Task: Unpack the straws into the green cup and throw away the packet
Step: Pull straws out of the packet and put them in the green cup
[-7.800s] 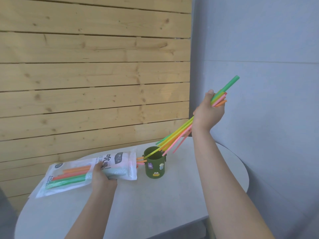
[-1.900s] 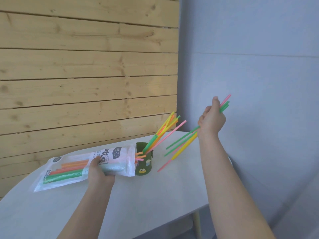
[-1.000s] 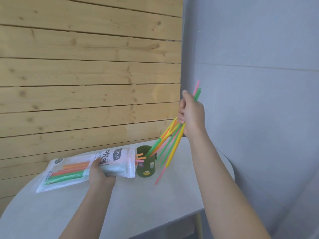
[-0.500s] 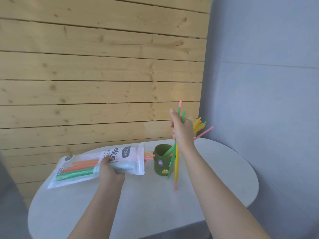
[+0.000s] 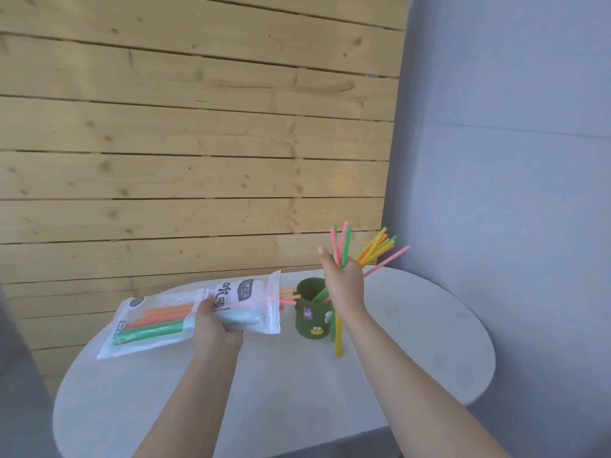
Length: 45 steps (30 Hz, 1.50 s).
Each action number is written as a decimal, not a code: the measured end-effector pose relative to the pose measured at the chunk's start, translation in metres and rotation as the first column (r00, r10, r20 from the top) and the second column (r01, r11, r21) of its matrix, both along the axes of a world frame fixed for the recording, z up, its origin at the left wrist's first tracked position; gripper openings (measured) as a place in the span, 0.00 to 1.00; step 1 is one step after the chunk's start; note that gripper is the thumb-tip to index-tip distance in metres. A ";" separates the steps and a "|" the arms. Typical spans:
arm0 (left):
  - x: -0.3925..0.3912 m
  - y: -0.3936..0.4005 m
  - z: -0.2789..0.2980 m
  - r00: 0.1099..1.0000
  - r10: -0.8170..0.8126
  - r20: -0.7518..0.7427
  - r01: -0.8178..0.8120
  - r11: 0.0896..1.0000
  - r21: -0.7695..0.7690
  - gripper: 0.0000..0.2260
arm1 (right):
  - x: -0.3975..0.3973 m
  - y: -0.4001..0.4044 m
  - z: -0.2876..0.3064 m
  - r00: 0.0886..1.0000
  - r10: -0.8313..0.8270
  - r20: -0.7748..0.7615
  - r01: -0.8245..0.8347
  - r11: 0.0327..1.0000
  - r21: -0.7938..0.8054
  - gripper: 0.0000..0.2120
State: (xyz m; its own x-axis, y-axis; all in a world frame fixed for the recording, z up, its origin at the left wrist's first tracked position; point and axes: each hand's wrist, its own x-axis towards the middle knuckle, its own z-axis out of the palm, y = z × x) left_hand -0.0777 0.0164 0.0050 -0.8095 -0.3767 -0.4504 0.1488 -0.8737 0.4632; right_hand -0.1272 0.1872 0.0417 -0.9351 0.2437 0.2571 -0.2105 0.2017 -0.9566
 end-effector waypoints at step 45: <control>-0.007 -0.015 -0.005 0.999 0.032 -0.025 -0.031 0.999 0.036 0.04 | -0.025 0.016 0.060 0.976 -0.144 -0.164 -0.021 0.687 -0.726 0.26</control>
State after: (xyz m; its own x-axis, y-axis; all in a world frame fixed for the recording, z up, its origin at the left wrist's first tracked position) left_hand -0.0848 0.0014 -0.0002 -0.8090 -0.3859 -0.4434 0.1878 -0.8845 0.4271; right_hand -0.1523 0.2032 0.1013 -0.8616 0.4855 0.1482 -0.4178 -0.5124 -0.7502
